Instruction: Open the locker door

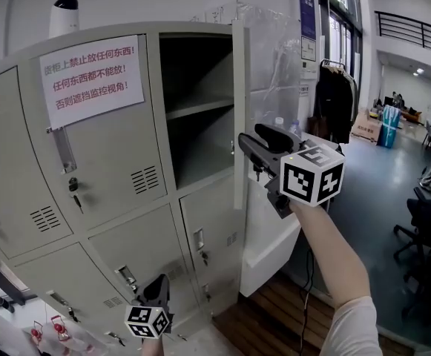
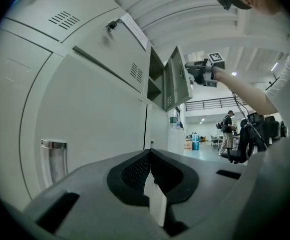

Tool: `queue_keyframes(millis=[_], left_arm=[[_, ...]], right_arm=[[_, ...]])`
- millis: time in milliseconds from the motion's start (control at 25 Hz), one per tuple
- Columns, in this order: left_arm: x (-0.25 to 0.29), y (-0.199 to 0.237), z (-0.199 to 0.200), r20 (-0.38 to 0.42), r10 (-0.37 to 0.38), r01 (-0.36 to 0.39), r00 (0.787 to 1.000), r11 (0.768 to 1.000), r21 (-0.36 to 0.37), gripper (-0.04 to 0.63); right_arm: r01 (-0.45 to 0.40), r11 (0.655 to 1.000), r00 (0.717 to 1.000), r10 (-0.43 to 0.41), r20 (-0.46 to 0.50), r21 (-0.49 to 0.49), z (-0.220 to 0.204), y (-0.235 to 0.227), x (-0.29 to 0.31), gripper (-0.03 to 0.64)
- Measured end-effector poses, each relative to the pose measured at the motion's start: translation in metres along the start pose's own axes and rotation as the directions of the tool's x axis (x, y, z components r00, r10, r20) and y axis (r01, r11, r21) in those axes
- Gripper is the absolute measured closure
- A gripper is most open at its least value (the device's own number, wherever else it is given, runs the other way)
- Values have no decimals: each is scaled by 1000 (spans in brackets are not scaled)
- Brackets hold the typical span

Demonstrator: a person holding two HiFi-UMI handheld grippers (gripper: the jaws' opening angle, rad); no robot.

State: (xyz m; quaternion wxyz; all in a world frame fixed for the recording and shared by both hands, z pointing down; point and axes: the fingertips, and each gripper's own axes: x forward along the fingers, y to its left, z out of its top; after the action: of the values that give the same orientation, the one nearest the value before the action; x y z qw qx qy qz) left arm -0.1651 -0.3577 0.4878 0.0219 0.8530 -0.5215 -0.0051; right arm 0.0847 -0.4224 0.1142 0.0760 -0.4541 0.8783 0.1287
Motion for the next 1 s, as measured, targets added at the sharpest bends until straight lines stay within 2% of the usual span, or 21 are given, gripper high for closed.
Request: queue_keyframes(millis=[400, 640, 800, 1000], left_arm=[[22, -29, -3, -14, -83, 83, 996, 996, 8, 591], [32, -41, -6, -23, -114, 114, 993, 993, 7, 591], [36, -48, -10, -36, -127, 128, 991, 992, 7, 591], [42, -55, -12, -37, -143, 143, 989, 990, 2, 591]], right_arm=[[115, 993, 993, -115, -10, -12, 3, -46, -48, 430], [208, 976, 978, -209, -12, -65, 5, -77, -70, 430], [272, 960, 962, -273, -13, -71, 3, -98, -84, 449], [381, 918, 922, -385, -24, -108, 0, -125, -97, 512]])
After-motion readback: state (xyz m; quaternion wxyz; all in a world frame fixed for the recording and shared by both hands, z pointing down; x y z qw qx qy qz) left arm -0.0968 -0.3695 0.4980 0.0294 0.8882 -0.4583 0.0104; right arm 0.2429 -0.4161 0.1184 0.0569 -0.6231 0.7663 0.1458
